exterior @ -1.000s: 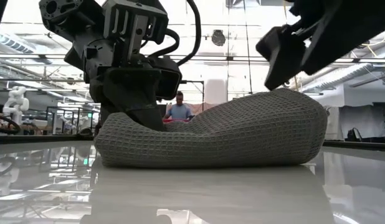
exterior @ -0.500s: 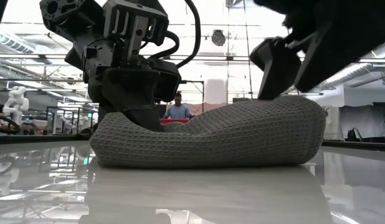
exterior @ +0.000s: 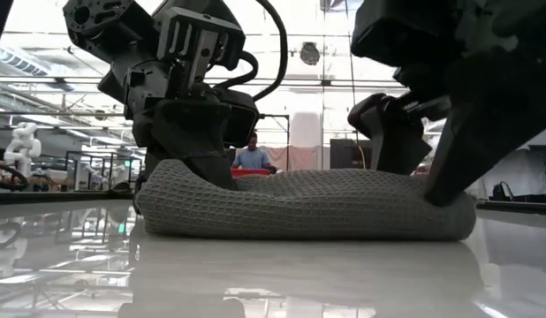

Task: Roll towel into tight, uniform cylinder
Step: Roll the gray towel

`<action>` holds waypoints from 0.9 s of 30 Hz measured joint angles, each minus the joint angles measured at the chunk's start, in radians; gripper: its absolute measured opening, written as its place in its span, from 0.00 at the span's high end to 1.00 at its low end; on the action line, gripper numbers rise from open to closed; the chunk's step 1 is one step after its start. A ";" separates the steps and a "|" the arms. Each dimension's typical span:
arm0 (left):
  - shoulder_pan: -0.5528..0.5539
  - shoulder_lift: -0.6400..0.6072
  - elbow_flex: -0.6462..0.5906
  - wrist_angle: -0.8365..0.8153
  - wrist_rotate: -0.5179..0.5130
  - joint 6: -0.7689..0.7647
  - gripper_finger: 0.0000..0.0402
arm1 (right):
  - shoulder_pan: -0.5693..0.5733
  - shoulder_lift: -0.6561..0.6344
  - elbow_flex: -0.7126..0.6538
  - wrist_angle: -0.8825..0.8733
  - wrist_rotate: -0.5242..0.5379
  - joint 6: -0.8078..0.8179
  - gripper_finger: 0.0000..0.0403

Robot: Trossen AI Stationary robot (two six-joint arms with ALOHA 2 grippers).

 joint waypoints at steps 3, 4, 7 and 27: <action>-0.001 0.000 0.000 0.001 0.000 0.000 0.95 | -0.010 0.017 0.001 0.006 -0.009 0.012 0.36; 0.000 0.000 0.000 0.001 0.000 0.000 0.95 | -0.017 0.022 0.001 0.007 -0.024 0.022 0.36; 0.000 0.000 0.000 0.005 0.001 -0.001 0.94 | -0.037 0.042 0.003 0.016 -0.082 0.028 0.36; -0.071 -0.319 0.000 -0.207 -0.164 0.143 0.39 | -0.072 0.092 0.006 0.037 -0.156 0.073 0.36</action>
